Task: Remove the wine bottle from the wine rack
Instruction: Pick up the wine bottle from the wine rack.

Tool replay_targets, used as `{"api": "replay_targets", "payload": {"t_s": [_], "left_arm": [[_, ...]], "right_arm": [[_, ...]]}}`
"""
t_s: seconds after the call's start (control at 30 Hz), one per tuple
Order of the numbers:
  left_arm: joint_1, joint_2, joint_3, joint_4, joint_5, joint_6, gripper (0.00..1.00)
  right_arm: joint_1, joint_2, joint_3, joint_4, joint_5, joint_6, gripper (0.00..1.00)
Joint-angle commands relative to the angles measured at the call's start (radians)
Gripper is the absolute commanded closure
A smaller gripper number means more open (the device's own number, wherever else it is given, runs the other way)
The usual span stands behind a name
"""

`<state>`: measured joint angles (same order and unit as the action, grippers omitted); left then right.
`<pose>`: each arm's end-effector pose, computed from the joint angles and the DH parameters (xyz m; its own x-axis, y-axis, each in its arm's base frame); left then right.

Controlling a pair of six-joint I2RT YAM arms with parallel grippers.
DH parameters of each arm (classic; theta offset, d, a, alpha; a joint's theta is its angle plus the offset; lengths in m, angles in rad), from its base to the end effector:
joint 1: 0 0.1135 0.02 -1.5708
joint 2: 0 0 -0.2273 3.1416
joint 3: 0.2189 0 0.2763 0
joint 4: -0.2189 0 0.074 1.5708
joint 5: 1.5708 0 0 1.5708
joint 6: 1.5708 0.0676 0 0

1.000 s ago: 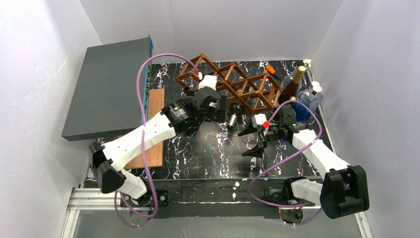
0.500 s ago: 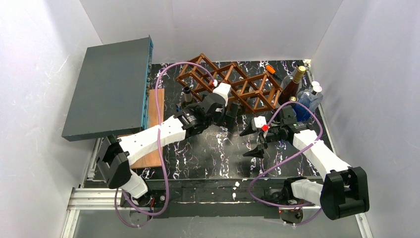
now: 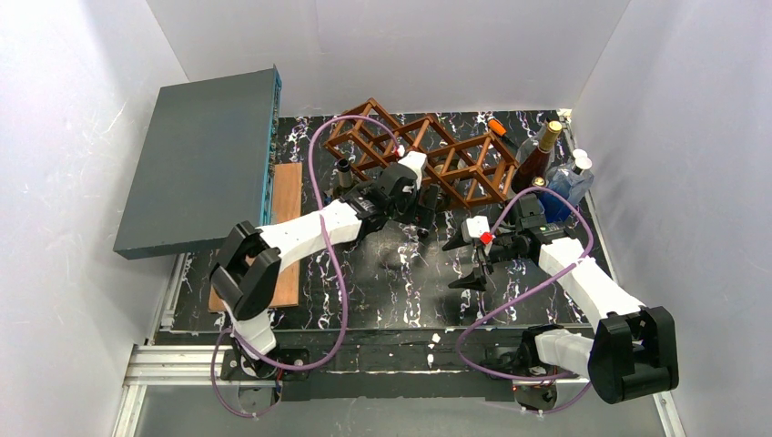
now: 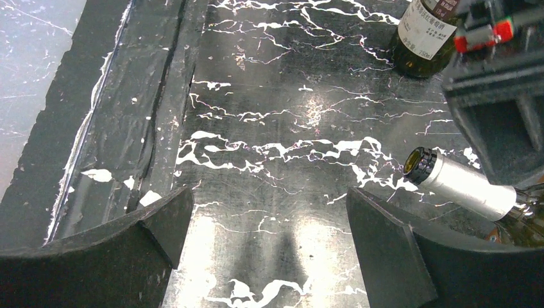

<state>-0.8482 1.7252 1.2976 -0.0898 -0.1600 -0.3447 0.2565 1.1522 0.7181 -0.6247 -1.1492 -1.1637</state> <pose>0.3041 -0.3286 0.2112 -0.5272 0.0935 -0.8446 0.5002 0.8376 -0.2195 0.2236 0.1224 0.1735 0.1585 -0.3469 -0.9244 -0.9866 -0.0913 -0.1349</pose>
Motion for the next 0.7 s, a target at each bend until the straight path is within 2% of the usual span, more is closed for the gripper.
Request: {"api": "replay_targets", "payload": {"t_s": [0.0, 0.67], "left_arm": [[0.026, 0.055, 0.059, -0.002, 0.078, -0.019, 0.06], [0.04, 0.254, 0.183, -0.001, 0.14, -0.056, 0.28]], "right_arm": [[-0.003, -0.009, 0.043, -0.027, -0.005, -0.037, 0.02], [-0.003, 0.003, 0.053, -0.068, -0.001, -0.084, 0.02]]}}
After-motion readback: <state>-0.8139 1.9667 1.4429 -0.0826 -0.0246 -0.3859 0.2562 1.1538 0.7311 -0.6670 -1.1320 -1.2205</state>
